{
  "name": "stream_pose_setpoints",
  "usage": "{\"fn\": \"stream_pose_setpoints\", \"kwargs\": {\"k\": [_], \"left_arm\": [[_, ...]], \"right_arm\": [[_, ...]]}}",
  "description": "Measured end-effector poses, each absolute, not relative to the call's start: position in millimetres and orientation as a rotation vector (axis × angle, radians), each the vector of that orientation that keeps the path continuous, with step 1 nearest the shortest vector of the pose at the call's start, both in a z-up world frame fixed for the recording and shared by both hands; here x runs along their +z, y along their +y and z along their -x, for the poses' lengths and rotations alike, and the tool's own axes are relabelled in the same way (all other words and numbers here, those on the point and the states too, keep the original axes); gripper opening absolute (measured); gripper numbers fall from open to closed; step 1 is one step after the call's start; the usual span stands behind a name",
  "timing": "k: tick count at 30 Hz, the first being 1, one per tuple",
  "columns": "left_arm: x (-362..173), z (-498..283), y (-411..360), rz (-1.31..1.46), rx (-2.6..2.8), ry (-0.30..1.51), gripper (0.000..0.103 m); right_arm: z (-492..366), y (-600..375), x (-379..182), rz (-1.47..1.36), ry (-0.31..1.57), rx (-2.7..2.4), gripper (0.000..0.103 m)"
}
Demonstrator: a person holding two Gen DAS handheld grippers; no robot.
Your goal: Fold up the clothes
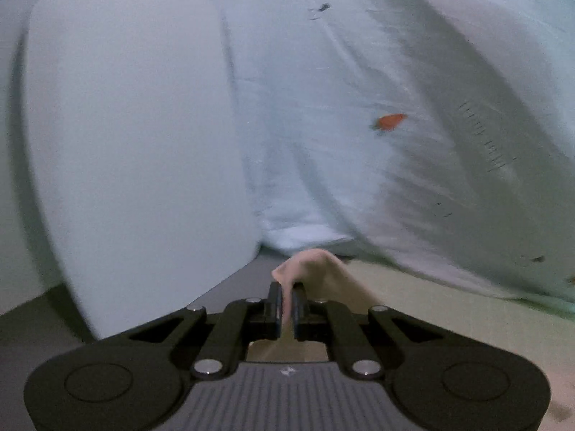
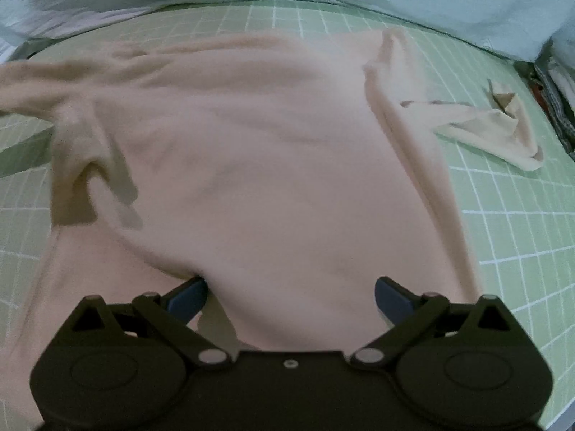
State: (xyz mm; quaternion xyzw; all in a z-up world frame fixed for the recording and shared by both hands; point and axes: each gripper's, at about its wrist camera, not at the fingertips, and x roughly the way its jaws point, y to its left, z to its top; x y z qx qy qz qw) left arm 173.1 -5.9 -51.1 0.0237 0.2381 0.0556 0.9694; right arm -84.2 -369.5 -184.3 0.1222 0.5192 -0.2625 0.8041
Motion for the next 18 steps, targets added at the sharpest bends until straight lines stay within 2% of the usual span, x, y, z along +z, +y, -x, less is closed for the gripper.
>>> {"fn": "stream_pose_setpoints", "kwargs": {"k": [3, 7, 11, 14, 16, 18], "left_arm": [[-92.9, -169.6, 2.7, -0.045, 0.167, 0.69, 0.011], [-139.5, -141.6, 33.1, 0.134, 0.224, 0.932, 0.013], [-149.3, -126.4, 55.2, 0.293, 0.227, 0.997, 0.028], [-145.3, -135.4, 59.1, 0.426, 0.185, 0.981, 0.038], [-141.2, -141.5, 56.5, 0.481, 0.168, 0.954, 0.048], [-140.0, -144.9, 57.8, 0.548, 0.152, 0.936, 0.051]], "right_arm": [[83.5, -369.3, -186.8, -0.273, 1.114, -0.564, 0.102], [85.2, -369.4, -186.9, -0.268, 1.118, -0.555, 0.102], [79.9, -367.2, -184.8, -0.235, 1.125, -0.54, 0.103], [69.0, -370.2, -180.3, -0.224, 1.092, -0.522, 0.103], [59.2, -371.5, -172.7, -0.235, 1.052, -0.513, 0.102], [48.3, -375.0, -161.8, -0.264, 0.991, -0.503, 0.102]]}}
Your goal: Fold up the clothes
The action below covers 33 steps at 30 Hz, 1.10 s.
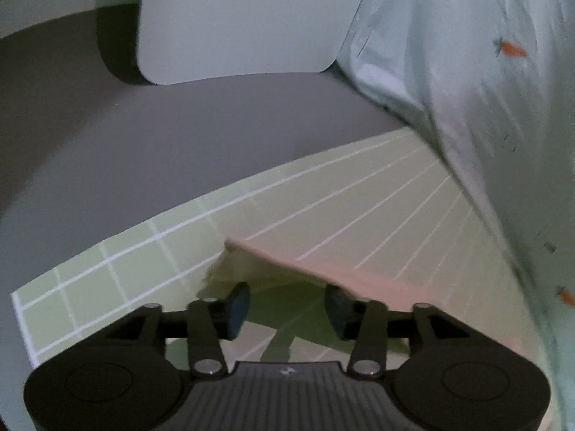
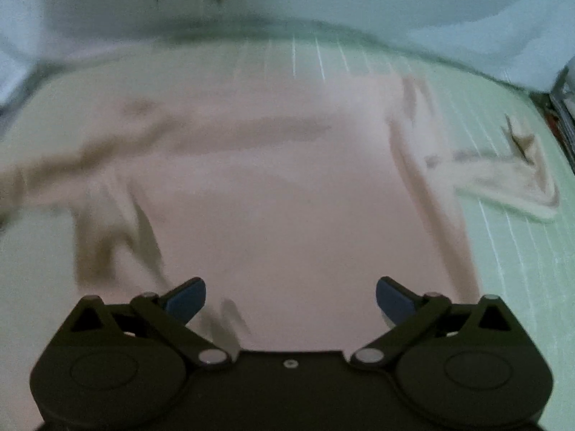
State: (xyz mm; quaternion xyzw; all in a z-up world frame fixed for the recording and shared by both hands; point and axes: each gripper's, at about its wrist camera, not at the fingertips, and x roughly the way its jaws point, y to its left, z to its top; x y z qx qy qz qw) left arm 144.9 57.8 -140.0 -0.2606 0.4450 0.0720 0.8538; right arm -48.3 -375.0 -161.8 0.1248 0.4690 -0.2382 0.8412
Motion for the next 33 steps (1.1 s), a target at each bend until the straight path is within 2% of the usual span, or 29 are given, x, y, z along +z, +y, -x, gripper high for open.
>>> {"fn": "stream_pose_setpoints", "kwargs": {"k": [5, 9, 16, 22, 23, 25, 26, 27, 28, 29, 33], "left_arm": [[-145.2, -143.8, 73.0, 0.753, 0.122, 0.902, 0.053], [-150.9, -140.5, 92.7, 0.859, 0.155, 0.877, 0.054], [-145.5, -140.2, 118.9, 0.924, 0.238, 0.824, 0.055], [-152.3, -147.2, 129.1, 1.023, 0.253, 0.793, 0.059], [-152.8, -148.6, 128.8, 1.028, 0.255, 0.791, 0.059], [-152.2, -151.0, 125.7, 1.002, 0.256, 0.798, 0.059], [-152.1, -151.1, 123.9, 0.979, 0.255, 0.806, 0.059], [-152.4, -151.4, 121.7, 0.954, 0.256, 0.821, 0.059], [-152.8, -152.2, 118.9, 0.927, 0.258, 0.838, 0.059], [-153.1, -152.3, 116.3, 0.904, 0.253, 0.852, 0.059], [-151.7, -144.5, 109.7, 0.814, 0.246, 0.876, 0.059]], "right_arm": [[2.2, -381.6, -136.6, -0.327, 0.847, -0.436, 0.102], [-50.3, -371.6, -134.8, -0.309, 0.814, -0.347, 0.101], [-126.0, -346.8, -152.5, -0.335, 0.844, -0.205, 0.092], [-145.3, -341.8, -167.8, -0.394, 0.891, -0.169, 0.082], [-145.8, -340.5, -168.7, -0.383, 0.897, -0.163, 0.078], [-146.7, -338.5, -172.5, -0.354, 0.916, -0.157, 0.059], [-147.1, -337.7, -175.2, -0.337, 0.928, -0.155, 0.037], [-147.1, -337.3, -177.6, -0.322, 0.939, -0.154, 0.022], [-141.8, -341.8, -177.3, -0.346, 0.935, -0.148, 0.014], [-134.0, -344.7, -176.6, -0.364, 0.931, -0.157, 0.009], [-99.0, -348.1, -171.8, -0.352, 0.924, -0.186, 0.008]]}}
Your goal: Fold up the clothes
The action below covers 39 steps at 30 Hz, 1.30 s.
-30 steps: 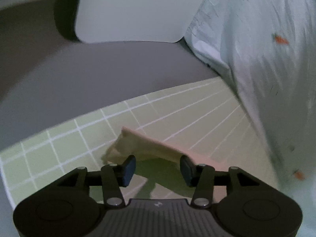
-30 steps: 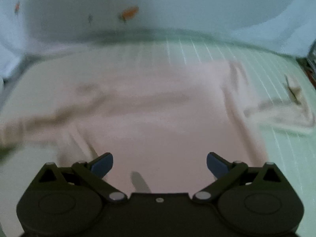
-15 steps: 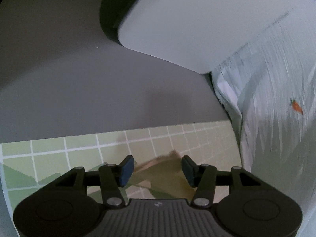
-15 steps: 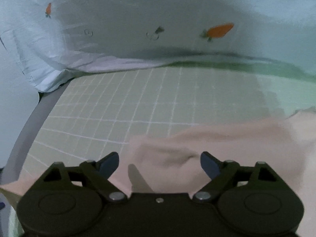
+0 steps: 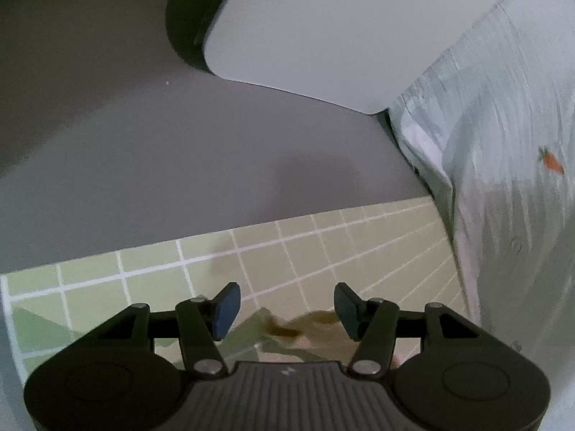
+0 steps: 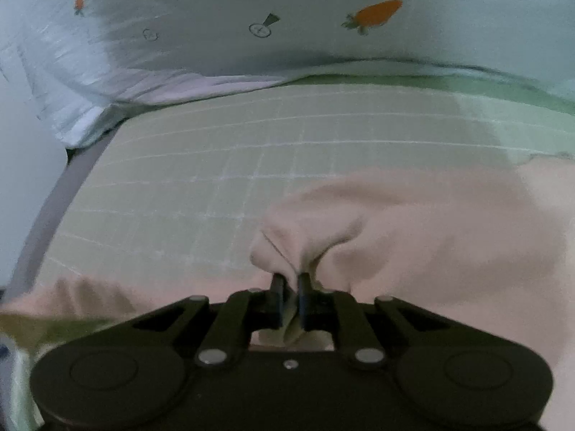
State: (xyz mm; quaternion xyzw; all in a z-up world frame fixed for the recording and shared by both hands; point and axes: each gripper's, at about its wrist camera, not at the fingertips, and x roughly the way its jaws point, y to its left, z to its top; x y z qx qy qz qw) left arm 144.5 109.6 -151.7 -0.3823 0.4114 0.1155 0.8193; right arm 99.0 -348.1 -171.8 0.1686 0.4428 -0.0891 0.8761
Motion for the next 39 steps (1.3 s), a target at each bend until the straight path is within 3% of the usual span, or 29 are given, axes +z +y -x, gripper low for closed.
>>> {"fn": "stream_pose_setpoints", "kwargs": {"k": [8, 13, 26, 27, 29, 30, 31, 34, 39], "left_arm": [[-157.2, -153.4, 101.0, 0.794, 0.201, 0.915, 0.061], [-159.6, -173.1, 80.8, 0.733, 0.138, 0.936, 0.071], [-184.6, -161.1, 23.3, 0.384, 0.07, 1.071, 0.069], [-184.8, -158.8, 20.7, 0.37, 0.073, 1.069, 0.065], [-183.4, -157.4, 15.1, 0.335, 0.09, 1.068, 0.041], [-181.8, -158.5, 13.6, 0.318, 0.098, 1.065, 0.016], [-179.5, -159.6, 12.5, 0.304, 0.105, 1.057, 0.005], [-159.7, -164.1, 18.2, 0.322, 0.094, 0.948, 0.004], [-85.1, -153.5, 36.0, 0.319, 0.065, 0.604, 0.004]], "right_arm": [[-51.5, -354.7, -170.8, -0.326, 0.948, -0.202, 0.008], [-48.4, -350.1, -166.7, -0.257, 0.961, -0.197, 0.009], [-48.0, -343.6, -166.0, -0.213, 0.965, -0.194, 0.013], [-47.9, -343.4, -165.8, -0.207, 0.964, -0.19, 0.013], [-48.2, -343.7, -165.0, -0.201, 0.959, -0.182, 0.011], [-48.4, -344.0, -164.3, -0.202, 0.954, -0.178, 0.009], [-48.9, -345.0, -162.1, -0.204, 0.942, -0.172, 0.008], [-51.3, -351.2, -145.2, -0.231, 0.859, -0.176, 0.007], [-53.7, -358.7, -103.7, -0.313, 0.663, -0.15, 0.006]]}}
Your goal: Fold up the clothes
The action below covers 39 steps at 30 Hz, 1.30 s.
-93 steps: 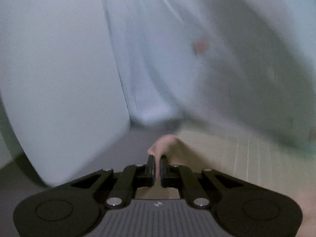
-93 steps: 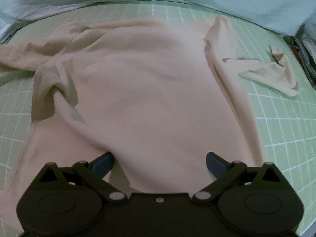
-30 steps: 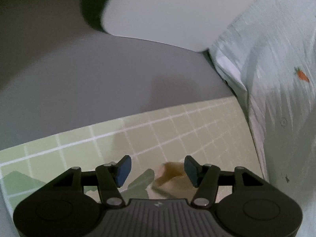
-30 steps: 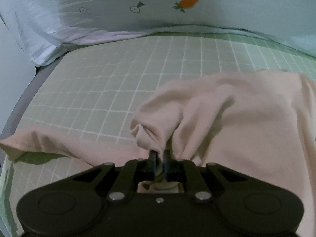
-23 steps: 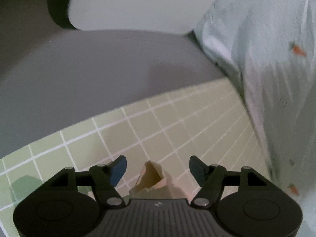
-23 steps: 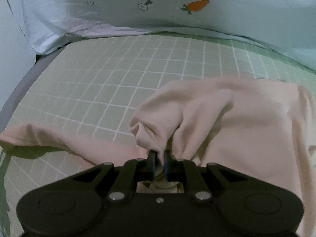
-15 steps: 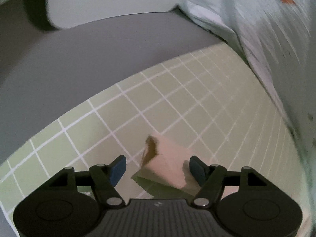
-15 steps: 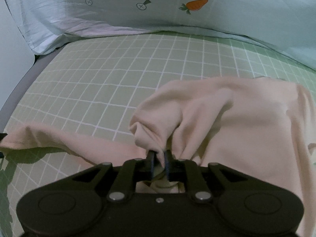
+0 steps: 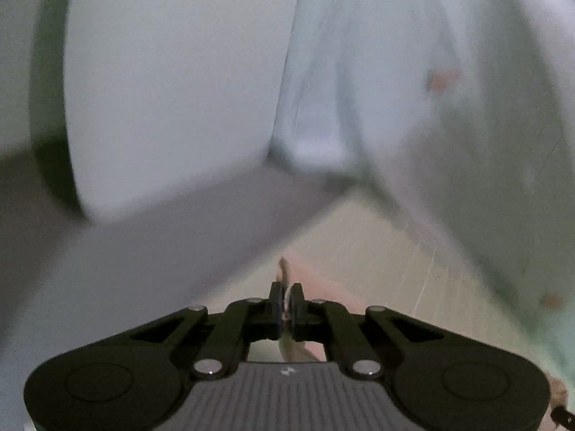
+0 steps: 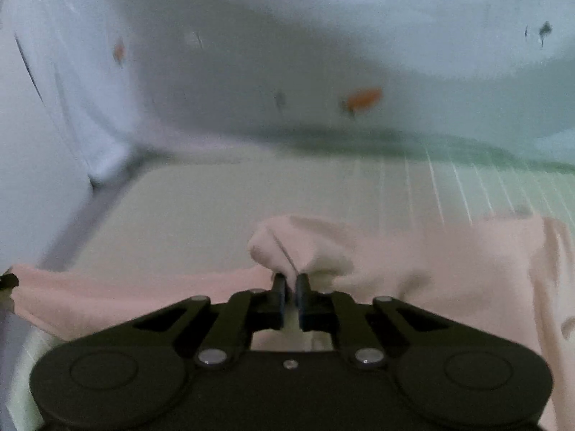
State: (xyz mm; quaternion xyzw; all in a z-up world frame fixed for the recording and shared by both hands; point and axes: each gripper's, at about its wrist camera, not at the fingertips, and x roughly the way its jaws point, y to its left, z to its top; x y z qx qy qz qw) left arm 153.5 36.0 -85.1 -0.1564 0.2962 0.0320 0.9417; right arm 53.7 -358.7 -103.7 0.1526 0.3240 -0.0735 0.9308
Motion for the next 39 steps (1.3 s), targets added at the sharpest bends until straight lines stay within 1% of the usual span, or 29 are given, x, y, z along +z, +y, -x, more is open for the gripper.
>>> {"fn": "stream_pose_setpoints", "kwargs": {"k": [3, 4, 5, 6, 7, 8, 9, 10, 11, 12, 13, 19, 23, 25, 29, 31, 32, 33, 34, 35, 36, 37, 39], "left_arm": [[-61.9, -145.9, 45.8, 0.276, 0.132, 0.453, 0.005], [-63.9, -147.6, 47.4, 0.23, 0.213, 0.438, 0.01], [-71.2, -152.4, 50.9, 0.191, 0.314, 0.462, 0.01], [-81.1, -158.1, 59.4, 0.203, 0.376, 0.524, 0.019], [-90.5, -162.8, 68.0, 0.222, 0.429, 0.582, 0.027], [-97.1, -161.2, 76.9, 0.29, 0.428, 0.619, 0.029], [-103.5, -158.9, 84.9, 0.354, 0.424, 0.653, 0.031], [-108.0, -151.9, 86.9, 0.389, 0.409, 0.672, 0.037], [-112.3, -145.0, 87.9, 0.417, 0.393, 0.691, 0.041], [-115.7, -138.6, 81.8, 0.402, 0.375, 0.71, 0.05], [-120.6, -133.7, 72.2, 0.378, 0.342, 0.742, 0.055], [-156.3, -116.8, -8.9, 0.353, -0.05, 1.001, 0.056], [-161.7, -97.3, -85.0, 0.224, -0.333, 1.066, 0.062], [-166.3, -81.1, -113.9, 0.142, -0.428, 1.092, 0.065], [-180.1, -48.3, -159.0, -0.017, -0.543, 1.145, 0.066], [-189.7, -30.8, -162.5, -0.041, -0.546, 1.194, 0.066], [-190.8, -22.6, -164.3, -0.055, -0.533, 1.187, 0.065], [-190.7, -15.7, -166.3, -0.071, -0.531, 1.186, 0.062], [-190.4, -9.1, -168.4, -0.082, -0.531, 1.19, 0.049], [-190.6, -2.7, -167.6, -0.083, -0.513, 1.196, 0.036], [-190.6, 3.6, -166.6, -0.082, -0.494, 1.201, 0.007], [-190.3, 9.5, -164.7, -0.069, -0.464, 1.211, 0.004], [-186.2, 22.8, -159.6, -0.047, -0.406, 1.224, 0.004]], "right_arm": [[-59.2, -349.7, -87.4, -0.325, 0.577, -0.096, 0.007], [-64.4, -344.4, -87.4, -0.303, 0.574, -0.082, 0.009], [-69.9, -338.5, -90.9, -0.27, 0.594, -0.075, 0.023], [-74.5, -333.8, -94.7, -0.245, 0.626, -0.079, 0.05], [-77.0, -329.3, -99.7, -0.225, 0.664, -0.1, 0.059], [-74.2, -327.6, -102.6, -0.224, 0.676, -0.1, 0.063], [-71.1, -326.1, -105.6, -0.223, 0.688, -0.1, 0.065], [-65.1, -326.4, -109.6, -0.221, 0.707, -0.098, 0.068], [-58.6, -327.1, -113.0, -0.211, 0.722, -0.115, 0.077], [-51.8, -328.0, -116.7, -0.201, 0.737, -0.133, 0.082], [-41.0, -331.4, -122.5, -0.189, 0.754, -0.166, 0.083], [22.5, -373.3, -160.1, -0.272, 0.884, -0.382, 0.087], [76.6, -396.7, -170.8, -0.325, 0.902, -0.52, 0.092], [101.0, -405.0, -176.2, -0.331, 0.903, -0.588, 0.092], [150.9, -422.5, -189.8, -0.409, 0.906, -0.692, 0.092], [178.4, -429.4, -193.3, -0.449, 0.908, -0.724, 0.092], [189.2, -432.5, -195.8, -0.469, 0.917, -0.73, 0.09], [200.0, -435.5, -198.2, -0.488, 0.926, -0.737, 0.086], [210.9, -438.5, -200.7, -0.508, 0.935, -0.742, 0.084], [222.1, -440.2, -203.2, -0.531, 0.935, -0.733, 0.078], [231.1, -442.6, -204.3, -0.55, 0.938, -0.724, 0.072], [239.5, -445.0, -205.6, -0.562, 0.943, -0.71, 0.067], [245.8, -445.4, -203.2, -0.54, 0.948, -0.677, 0.051]]}}
